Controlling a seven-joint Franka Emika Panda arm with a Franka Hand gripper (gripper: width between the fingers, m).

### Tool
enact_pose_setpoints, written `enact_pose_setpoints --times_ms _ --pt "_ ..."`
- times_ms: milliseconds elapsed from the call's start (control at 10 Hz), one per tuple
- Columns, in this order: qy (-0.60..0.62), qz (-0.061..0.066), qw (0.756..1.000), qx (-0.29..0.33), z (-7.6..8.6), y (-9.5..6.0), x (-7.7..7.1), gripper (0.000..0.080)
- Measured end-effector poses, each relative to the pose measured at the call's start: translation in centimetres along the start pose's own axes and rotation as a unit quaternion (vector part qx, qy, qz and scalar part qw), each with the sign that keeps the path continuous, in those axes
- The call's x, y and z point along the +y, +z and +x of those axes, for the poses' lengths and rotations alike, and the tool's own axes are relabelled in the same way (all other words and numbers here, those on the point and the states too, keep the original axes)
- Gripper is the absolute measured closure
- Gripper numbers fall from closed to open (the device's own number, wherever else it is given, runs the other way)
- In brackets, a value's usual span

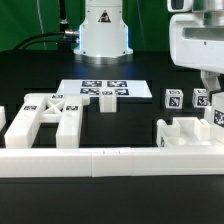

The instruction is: Assemble chair

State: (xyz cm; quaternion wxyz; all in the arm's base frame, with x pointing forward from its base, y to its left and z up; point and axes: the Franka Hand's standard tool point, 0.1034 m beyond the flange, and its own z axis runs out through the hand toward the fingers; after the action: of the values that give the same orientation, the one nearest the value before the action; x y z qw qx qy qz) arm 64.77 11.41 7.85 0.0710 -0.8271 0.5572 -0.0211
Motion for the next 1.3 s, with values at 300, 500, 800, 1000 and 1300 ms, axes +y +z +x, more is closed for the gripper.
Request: enact_pose_setpoints --times_ms 300,500,800,1000,1300 --pt "-0.085 -0.010 0.996 -0.006 -0.97 0.13 0.05 0.0162" --pt "-0.179 -0.010 0.984 -0.006 -0.92 0.15 0.07 0.0152" --pt "-0.332 -0.020 0.943 -0.018 -1.10 -0.26 -0.06 0.0151" --pt "-0.437 -0.019 0.899 -0.022 -0.70 -0.39 -0.06 0.0151" --pt "-0.545 -0.029 0.838 -0.017 -0.83 -0.38 -0.14 0.0151"
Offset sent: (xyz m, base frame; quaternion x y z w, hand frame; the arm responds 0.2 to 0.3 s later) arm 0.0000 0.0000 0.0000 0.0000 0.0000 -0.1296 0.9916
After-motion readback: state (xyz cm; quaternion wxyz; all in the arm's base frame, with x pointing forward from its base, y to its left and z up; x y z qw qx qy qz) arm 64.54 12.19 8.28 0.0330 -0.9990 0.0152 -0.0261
